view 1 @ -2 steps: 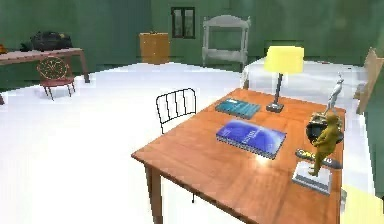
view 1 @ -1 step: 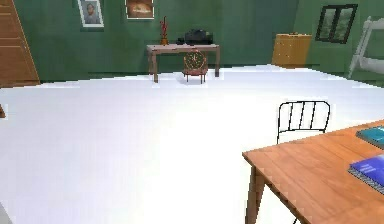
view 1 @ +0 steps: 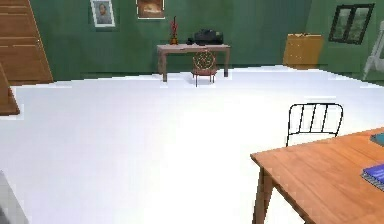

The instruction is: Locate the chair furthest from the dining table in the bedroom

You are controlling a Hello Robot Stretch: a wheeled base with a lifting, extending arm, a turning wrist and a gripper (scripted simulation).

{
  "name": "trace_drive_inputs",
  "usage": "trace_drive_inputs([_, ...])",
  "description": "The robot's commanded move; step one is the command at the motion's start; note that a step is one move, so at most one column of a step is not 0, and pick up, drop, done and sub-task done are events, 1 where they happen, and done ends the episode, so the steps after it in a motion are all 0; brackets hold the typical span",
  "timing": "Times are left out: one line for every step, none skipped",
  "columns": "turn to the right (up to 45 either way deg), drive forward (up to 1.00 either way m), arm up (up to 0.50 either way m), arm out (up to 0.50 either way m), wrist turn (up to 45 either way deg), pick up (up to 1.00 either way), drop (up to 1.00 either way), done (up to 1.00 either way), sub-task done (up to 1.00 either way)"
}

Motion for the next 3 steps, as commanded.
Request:
trace_drive_inputs([0.0, 1.00, 0.00, 0.00, 0.0, 0.00, 0.00, 0.00, 0.00])
trace_drive_inputs([-9.0, 0.00, 0.00, 0.00, 0.0, 0.00, 0.00, 0.00, 0.00])
trace_drive_inputs([0.0, 0.05, 0.00, 0.00, 0.0, 0.00, 0.00, 0.00, 0.00])
